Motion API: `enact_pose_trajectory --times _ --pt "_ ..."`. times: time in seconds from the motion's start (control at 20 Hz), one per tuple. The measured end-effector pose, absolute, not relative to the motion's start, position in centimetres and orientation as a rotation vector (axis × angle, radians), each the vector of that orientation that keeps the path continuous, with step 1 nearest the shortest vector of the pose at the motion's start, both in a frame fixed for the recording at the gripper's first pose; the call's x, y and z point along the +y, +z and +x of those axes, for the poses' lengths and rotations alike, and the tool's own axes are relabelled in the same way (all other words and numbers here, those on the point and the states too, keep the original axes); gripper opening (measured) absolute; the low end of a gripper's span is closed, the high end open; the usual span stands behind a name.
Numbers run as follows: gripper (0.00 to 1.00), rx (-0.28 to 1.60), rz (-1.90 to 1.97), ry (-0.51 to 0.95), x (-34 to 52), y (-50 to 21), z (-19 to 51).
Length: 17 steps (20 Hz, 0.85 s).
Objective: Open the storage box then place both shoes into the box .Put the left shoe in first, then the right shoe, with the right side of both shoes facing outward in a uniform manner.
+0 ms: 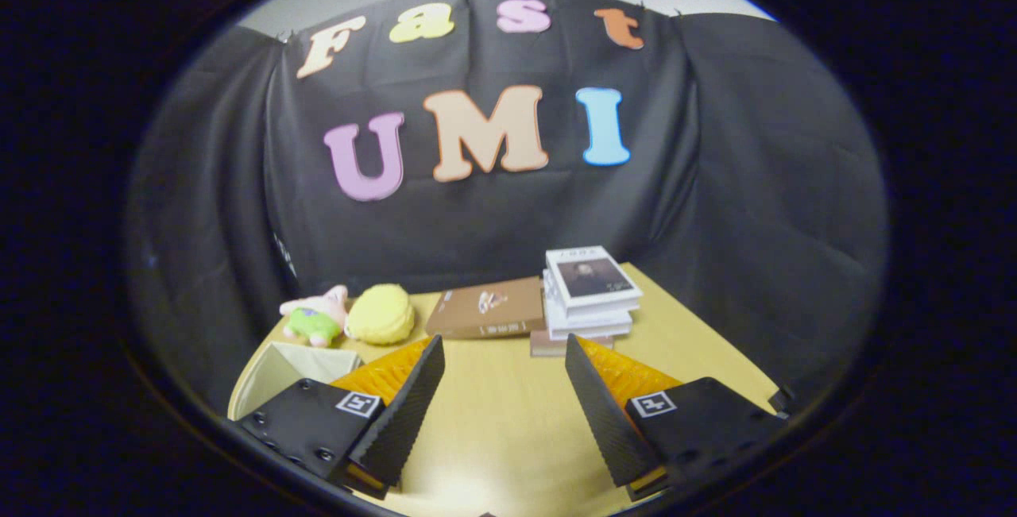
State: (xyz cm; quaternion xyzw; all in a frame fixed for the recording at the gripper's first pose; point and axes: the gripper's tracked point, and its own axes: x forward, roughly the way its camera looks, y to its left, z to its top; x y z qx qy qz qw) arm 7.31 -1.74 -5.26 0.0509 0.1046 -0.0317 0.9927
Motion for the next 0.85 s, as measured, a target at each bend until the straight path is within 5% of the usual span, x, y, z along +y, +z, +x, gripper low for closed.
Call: enact_pose_trajectory --times 0.45,0.85 --pt "0.99 -0.173 -0.036 0.021 -2.3 0.1 6.3" --pt "0.99 -0.108 0.051 -0.030 -4.3 -2.9 4.3"
